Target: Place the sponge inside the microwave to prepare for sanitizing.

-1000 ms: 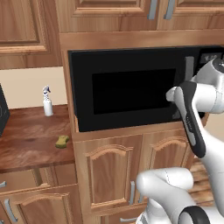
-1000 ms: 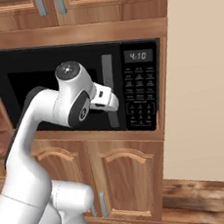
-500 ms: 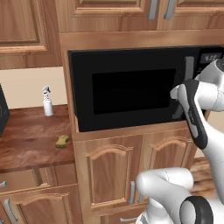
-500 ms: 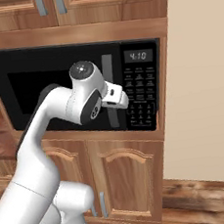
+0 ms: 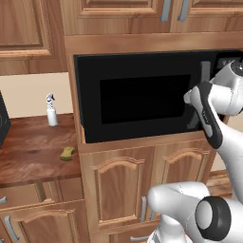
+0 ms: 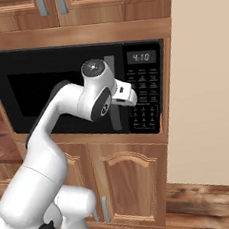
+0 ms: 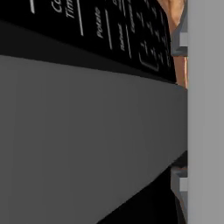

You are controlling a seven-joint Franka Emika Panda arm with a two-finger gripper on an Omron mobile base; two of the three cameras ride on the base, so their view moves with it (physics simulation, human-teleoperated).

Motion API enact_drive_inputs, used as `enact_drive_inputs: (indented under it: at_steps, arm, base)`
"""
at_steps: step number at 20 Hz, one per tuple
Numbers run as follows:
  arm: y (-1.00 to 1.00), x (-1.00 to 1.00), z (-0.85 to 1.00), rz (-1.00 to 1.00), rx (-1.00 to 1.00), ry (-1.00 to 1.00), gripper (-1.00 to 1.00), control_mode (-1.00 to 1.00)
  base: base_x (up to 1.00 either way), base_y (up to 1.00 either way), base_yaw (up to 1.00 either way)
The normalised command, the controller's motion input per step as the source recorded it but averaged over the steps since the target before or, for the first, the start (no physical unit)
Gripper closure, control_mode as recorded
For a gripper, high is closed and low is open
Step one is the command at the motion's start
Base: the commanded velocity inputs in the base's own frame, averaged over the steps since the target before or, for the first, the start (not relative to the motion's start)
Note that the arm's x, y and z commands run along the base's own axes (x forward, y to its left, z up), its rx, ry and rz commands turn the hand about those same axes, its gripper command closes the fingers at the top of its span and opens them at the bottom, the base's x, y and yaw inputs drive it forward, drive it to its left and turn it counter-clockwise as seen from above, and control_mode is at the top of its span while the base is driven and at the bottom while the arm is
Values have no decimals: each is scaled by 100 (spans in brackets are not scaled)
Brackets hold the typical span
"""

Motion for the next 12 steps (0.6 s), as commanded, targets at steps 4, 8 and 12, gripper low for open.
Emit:
enact_drive_inputs:
  at_steps: [4, 8, 12]
  arm:
    - [-8, 27, -17, 0, 0, -5, -100, -100]
    - [0, 31, -25, 0, 0, -12, -100, -100]
    - [0, 25, -27, 0, 0, -17, -100, -100]
  base:
    - [0, 0, 0]
    - [0, 0, 0]
    - [0, 0, 0]
